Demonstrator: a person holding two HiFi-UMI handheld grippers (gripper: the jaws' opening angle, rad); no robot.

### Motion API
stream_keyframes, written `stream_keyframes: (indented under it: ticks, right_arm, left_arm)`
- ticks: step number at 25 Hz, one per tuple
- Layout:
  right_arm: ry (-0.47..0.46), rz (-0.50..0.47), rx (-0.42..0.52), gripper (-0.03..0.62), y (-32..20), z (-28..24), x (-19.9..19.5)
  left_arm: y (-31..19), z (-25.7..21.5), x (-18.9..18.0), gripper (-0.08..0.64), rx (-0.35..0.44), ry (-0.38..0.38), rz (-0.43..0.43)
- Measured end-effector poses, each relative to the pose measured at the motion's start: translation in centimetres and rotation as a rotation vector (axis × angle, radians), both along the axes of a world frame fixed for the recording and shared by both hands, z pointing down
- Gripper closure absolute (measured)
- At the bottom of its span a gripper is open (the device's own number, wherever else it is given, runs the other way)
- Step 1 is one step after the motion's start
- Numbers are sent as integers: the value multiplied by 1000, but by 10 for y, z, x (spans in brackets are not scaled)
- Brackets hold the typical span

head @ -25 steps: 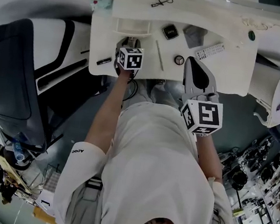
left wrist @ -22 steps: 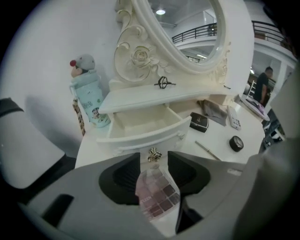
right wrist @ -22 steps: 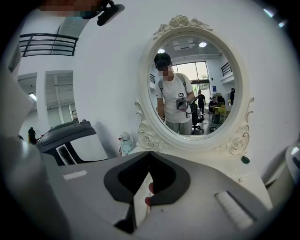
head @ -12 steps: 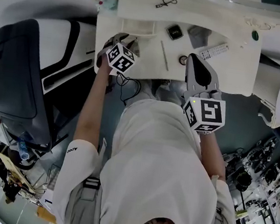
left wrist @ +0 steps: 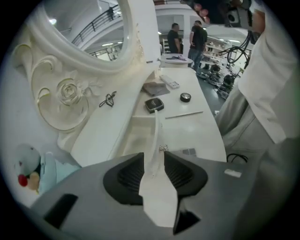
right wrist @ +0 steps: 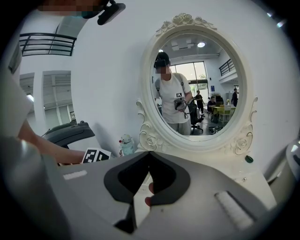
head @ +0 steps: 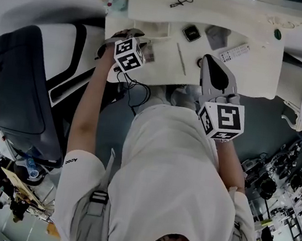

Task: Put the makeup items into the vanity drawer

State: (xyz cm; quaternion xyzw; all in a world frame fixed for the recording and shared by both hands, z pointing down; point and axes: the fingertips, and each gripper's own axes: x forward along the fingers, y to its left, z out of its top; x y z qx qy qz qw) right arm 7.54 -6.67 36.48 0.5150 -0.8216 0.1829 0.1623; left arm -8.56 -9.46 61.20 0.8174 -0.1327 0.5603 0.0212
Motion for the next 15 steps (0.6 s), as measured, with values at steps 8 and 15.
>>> stream_keyframes:
  ticks: [8, 15]
  right_arm:
    - [7, 8, -2, 584, 3, 3, -15]
    - [4, 68, -11, 584, 9, 8, -1]
  left_arm:
    - [-2, 35, 2, 486, -161, -143, 257]
    - [2, 43, 5, 507, -93, -177, 283]
